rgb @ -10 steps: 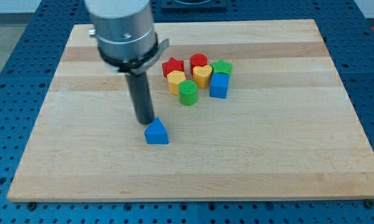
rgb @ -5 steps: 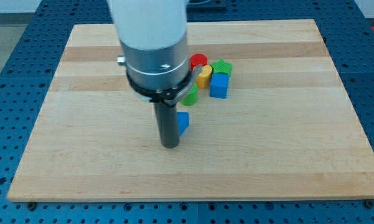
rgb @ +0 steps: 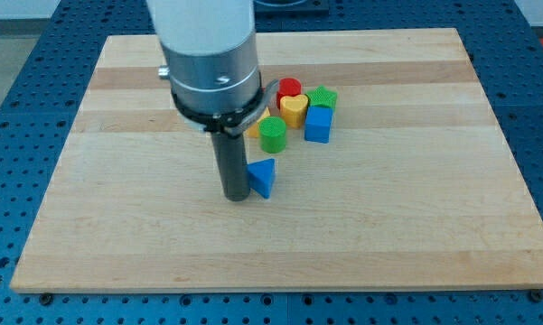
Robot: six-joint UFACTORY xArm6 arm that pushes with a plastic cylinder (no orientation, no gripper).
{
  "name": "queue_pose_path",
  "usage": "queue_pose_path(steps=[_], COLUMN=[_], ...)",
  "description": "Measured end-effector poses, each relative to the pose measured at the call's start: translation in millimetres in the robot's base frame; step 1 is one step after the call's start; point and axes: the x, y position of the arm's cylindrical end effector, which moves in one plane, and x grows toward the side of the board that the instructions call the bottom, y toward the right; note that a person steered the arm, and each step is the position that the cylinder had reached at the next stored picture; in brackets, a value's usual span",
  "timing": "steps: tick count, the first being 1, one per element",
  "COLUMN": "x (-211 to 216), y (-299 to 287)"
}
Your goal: Move the blue triangle into the group of blocks
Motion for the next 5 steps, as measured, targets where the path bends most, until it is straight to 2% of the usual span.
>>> queue_pose_path(steps=[3,5], x=[-2,-14], y=[74,69])
